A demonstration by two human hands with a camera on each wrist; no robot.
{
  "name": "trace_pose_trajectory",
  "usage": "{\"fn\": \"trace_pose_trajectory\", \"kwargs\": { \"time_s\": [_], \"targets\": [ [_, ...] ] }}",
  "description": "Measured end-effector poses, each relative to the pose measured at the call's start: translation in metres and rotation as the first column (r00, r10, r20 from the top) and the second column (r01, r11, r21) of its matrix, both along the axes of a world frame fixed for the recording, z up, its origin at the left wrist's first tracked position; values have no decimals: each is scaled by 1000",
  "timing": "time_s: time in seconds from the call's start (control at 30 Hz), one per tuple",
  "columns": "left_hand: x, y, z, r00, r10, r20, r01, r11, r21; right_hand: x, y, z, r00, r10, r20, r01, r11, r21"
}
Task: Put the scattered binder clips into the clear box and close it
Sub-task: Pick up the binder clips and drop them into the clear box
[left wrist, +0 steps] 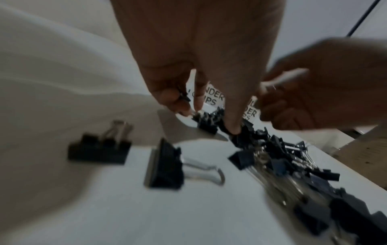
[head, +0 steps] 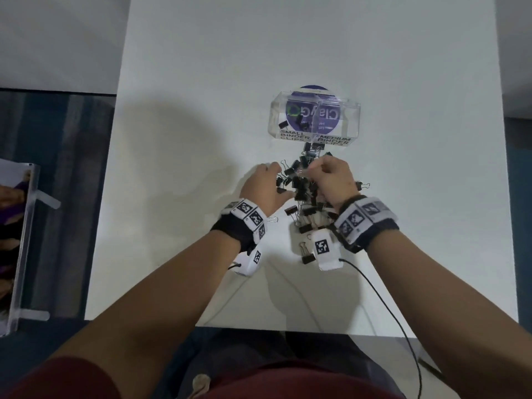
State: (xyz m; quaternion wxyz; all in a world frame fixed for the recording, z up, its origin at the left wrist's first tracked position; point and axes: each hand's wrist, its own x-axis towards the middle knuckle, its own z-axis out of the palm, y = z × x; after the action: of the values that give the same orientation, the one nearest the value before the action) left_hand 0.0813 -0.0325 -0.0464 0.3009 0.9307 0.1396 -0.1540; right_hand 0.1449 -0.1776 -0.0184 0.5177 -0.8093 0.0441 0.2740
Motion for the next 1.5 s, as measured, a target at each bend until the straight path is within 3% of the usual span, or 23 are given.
{"fn": "trace_pose_trajectory", "kwargs": {
  "time_s": [0.03,0.1,0.17,0.47,0.57,0.67,0.77,0.9,1.03,1.13,1.2,1.27,1.37,1.43,1.5],
  "targets": [
    [-1,-1,0,999,15,29,-16,1000,21,1,7,-2,979,175,103,-158,976,-150],
    [-4,-1,-1,996,58,66,-61,997,49,-2,21,-5,861,484,159,-378,816,-438],
    [-7,0,0,994,87,64,-90,995,44,-8,30,-4,773,613,159,-435,696,-571],
    [-21,14,-8,997,51,59,-50,999,-17,-21,33,-17,737,663,131,-449,626,-638],
    [-25,19,-10,997,59,46,-55,994,-93,-18,27,-13,807,570,156,-423,741,-521],
    [-21,23,-2,978,205,43,-187,947,-260,-1,23,-1,900,376,220,-260,868,-423],
    [3,29,19,961,249,118,-201,926,-321,34,26,20,921,265,287,-148,916,-372],
    [66,34,63,950,221,221,-137,929,-343,86,49,45,865,369,341,-161,847,-507],
    [124,35,89,948,157,277,-99,973,-210,106,65,47,807,556,199,-323,698,-639],
    [141,27,89,981,-3,195,20,996,-88,98,49,42,838,459,294,-207,767,-607],
    [142,25,82,985,-119,123,120,993,-5,82,38,32,827,429,364,-164,803,-573],
    [138,25,77,973,-215,90,211,976,44,61,34,19,786,518,337,-274,781,-561],
    [119,34,72,965,-216,146,220,975,-11,38,37,0,688,683,245,-438,661,-609],
    [93,42,68,954,-196,227,210,977,-38,31,42,-7,621,756,207,-474,573,-668],
    [62,52,56,932,-268,246,284,958,-33,28,44,-12,579,799,161,-487,497,-718]
  ]
}}
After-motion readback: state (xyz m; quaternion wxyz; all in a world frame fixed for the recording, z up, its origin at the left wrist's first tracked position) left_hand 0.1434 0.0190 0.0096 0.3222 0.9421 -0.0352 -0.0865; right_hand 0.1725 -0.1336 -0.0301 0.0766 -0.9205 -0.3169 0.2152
